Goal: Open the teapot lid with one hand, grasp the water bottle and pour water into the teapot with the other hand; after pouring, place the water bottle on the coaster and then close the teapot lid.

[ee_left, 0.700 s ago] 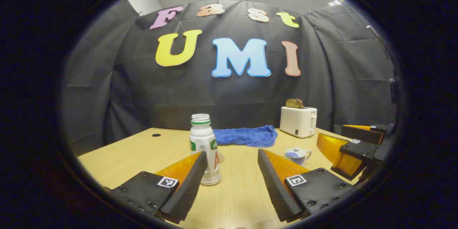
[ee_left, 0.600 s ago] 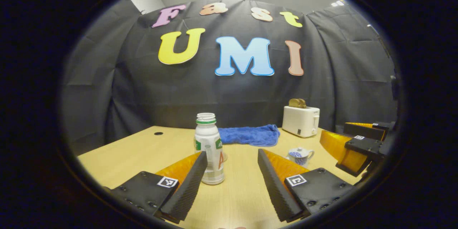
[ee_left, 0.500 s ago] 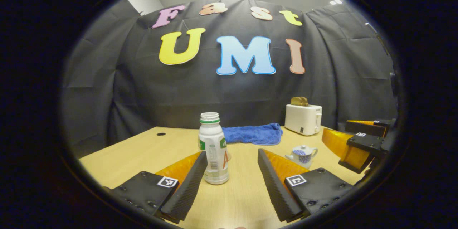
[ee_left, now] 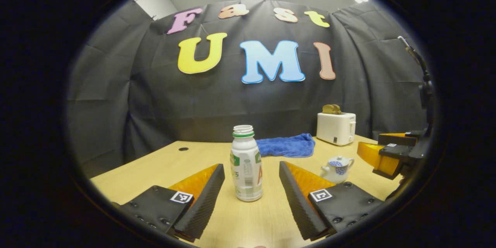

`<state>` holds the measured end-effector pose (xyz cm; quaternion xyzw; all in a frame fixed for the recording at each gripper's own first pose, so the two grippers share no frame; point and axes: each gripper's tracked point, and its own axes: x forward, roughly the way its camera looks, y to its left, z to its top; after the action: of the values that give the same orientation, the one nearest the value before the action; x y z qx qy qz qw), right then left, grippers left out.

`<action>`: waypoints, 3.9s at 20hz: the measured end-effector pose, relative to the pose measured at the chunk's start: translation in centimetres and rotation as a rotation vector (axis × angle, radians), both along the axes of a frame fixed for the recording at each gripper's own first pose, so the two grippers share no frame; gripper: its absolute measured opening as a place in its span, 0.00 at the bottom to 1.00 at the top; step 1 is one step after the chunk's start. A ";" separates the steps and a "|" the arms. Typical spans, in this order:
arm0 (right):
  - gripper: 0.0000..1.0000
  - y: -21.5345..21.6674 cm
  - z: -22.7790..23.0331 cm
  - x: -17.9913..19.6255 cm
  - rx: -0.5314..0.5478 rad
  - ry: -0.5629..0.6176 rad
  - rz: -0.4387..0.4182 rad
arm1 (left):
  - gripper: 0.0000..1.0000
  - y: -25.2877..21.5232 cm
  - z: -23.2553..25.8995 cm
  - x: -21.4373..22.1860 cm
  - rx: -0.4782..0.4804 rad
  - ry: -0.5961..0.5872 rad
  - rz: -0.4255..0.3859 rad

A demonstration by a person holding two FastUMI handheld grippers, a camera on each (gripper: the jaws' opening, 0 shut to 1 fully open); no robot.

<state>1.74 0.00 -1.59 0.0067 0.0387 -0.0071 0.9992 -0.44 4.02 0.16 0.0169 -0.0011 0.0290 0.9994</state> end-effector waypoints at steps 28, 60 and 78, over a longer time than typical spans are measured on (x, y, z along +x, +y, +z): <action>0.16 2.0 -5.0 9.3 -0.066 0.166 0.106 | 0.88 1.9 -0.9 0.2 -0.046 0.020 0.002; 0.00 -8.0 1.1 9.9 0.058 -0.135 -0.040 | 0.94 0.9 -3.5 4.8 0.044 0.050 -0.002; 0.00 -8.4 -0.3 9.9 0.123 -0.090 -0.028 | 0.88 1.1 -6.9 11.3 0.031 0.167 0.022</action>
<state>11.60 -8.39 -1.94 0.0692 -0.0058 -0.0182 0.9974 10.90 5.12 -6.73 0.0348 0.0817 0.0386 0.9953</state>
